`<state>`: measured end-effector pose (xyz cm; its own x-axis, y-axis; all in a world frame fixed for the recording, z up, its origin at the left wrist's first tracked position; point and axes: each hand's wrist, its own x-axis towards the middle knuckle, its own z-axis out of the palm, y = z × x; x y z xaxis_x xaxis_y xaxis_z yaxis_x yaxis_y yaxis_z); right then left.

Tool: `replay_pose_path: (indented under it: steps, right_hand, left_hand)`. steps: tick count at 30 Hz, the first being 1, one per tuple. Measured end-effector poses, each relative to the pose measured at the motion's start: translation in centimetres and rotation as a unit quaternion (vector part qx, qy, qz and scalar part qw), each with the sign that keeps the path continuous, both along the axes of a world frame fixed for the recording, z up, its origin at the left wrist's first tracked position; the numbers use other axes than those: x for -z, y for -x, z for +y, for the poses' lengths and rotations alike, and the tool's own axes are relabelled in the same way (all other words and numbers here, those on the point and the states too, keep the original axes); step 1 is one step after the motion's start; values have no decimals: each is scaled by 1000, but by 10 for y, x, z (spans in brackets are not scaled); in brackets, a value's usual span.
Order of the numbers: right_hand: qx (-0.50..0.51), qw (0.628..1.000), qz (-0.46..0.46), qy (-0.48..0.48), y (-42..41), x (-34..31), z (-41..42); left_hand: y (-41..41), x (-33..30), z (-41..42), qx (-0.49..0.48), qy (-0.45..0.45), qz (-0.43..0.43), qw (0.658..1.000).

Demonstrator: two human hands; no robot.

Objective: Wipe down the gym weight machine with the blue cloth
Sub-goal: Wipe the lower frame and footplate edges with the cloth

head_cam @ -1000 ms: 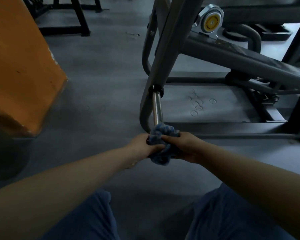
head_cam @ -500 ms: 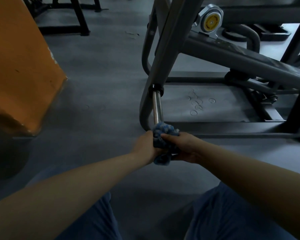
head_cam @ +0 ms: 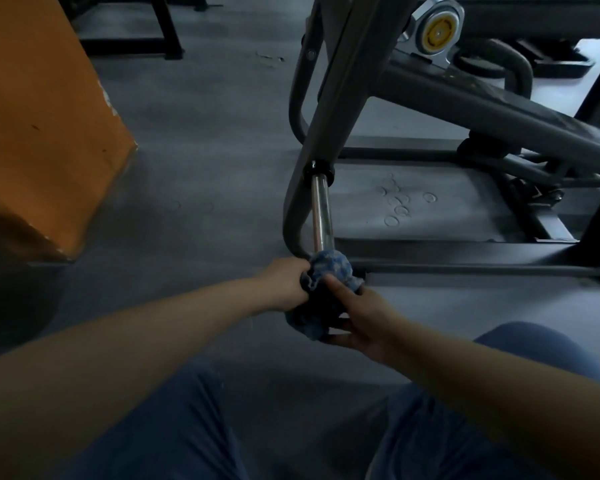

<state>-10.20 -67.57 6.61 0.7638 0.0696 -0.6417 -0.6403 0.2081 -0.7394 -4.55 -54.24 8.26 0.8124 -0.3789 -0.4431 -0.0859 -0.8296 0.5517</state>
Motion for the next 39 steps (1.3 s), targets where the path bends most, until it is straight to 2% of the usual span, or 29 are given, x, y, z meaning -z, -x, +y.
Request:
replay_pose_path:
  steps: [4, 8, 10, 14, 16, 18, 20, 22, 25, 28, 34, 39]
  right_hand:
    - [-20, 1000, -6, 22, 10, 14, 7]
    - [-2, 999, 40, 35, 12, 22, 5]
    - [8, 996, 47, 73, 7, 24, 3]
    - [-2, 986, 49, 160, 6, 30, 7]
    - [-14, 985, 92, 149, 5, 32, 16]
    - [-51, 981, 118, 148, 0, 29, 18]
    - [-100, 975, 96, 175, -12, 30, 7]
    - [-180, 964, 64, 186, -22, 31, -10]
    - [-330, 919, 57, 207, -39, 31, -37]
    - [-462, 867, 94, 161, -59, 26, -56]
    - [-582, 789, 111, 159, -95, 17, -71]
    - [-676, 711, 114, 156, -116, 14, -69]
  left_hand:
    - [-9, 1, 8, 41, -38, 7, 998]
    - [-12, 8, 9, 41, -70, 33, 996]
    - [-13, 10, 8, 37, -68, 53, 996]
    - [-6, 16, 9, 33, -37, 92, 994]
    - [-5, 23, 10, 14, -15, 116, 993]
    - [-9, 31, 13, -28, 19, 156, 987]
    - [-15, 38, 14, -69, 62, 211, 973]
    - [-21, 42, 14, -65, 96, 257, 960]
    - [-29, 46, 12, -34, 115, 317, 941]
    - [-31, 51, 6, -17, 112, 387, 915]
    - [-32, 57, -8, -56, 163, 418, 892]
    - [-20, 58, -15, -76, 171, 402, 897]
